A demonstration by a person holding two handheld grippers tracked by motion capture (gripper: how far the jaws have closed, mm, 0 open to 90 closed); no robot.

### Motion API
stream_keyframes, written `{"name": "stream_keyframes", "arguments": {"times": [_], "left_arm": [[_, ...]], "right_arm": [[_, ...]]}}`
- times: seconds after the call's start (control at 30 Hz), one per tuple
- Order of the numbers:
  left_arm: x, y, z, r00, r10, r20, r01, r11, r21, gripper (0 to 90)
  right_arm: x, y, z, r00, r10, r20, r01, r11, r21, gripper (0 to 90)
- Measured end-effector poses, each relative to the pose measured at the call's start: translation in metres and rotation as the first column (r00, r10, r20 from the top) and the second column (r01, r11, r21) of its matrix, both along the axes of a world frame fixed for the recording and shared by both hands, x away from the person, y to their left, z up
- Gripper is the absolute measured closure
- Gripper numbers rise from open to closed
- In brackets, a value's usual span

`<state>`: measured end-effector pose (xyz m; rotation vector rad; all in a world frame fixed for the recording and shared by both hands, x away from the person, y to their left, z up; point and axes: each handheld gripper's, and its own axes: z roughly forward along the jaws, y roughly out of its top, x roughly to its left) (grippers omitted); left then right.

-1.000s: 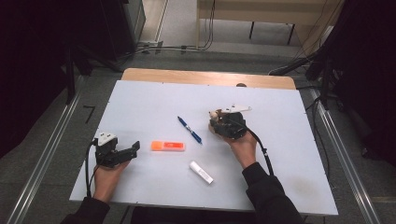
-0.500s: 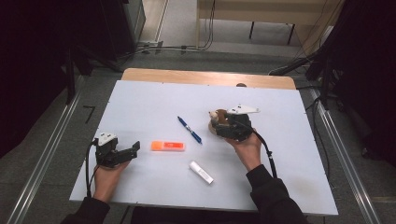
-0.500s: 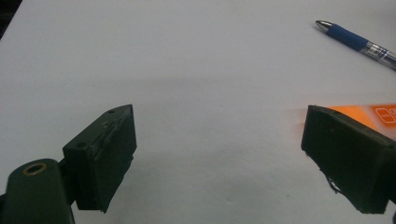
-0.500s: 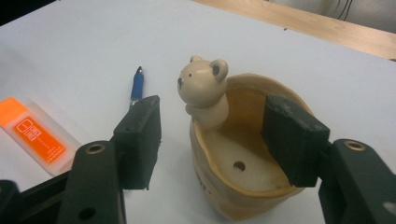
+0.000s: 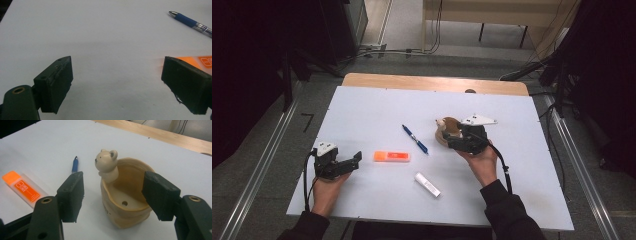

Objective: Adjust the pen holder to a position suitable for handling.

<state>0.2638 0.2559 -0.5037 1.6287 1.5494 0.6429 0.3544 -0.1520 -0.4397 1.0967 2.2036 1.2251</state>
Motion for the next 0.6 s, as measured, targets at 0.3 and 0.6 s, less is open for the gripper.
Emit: {"name": "stream_keyframes", "arguments": {"times": [0.3,0.6], "left_arm": [[0.0,-0.001,0.0,1.0,0.0,-0.001,0.0,1.0,0.001,10.9],[0.0,0.0,0.0,1.0,0.002,0.0,-0.002,1.0,0.001,11.0]], "right_arm": [[-0.009,-0.007,0.003,1.0,0.003,0.0,-0.003,1.0,0.014,31.5],[-0.016,-0.015,0.004,1.0,0.004,-0.002,-0.004,1.0,0.029,30.2]]}}
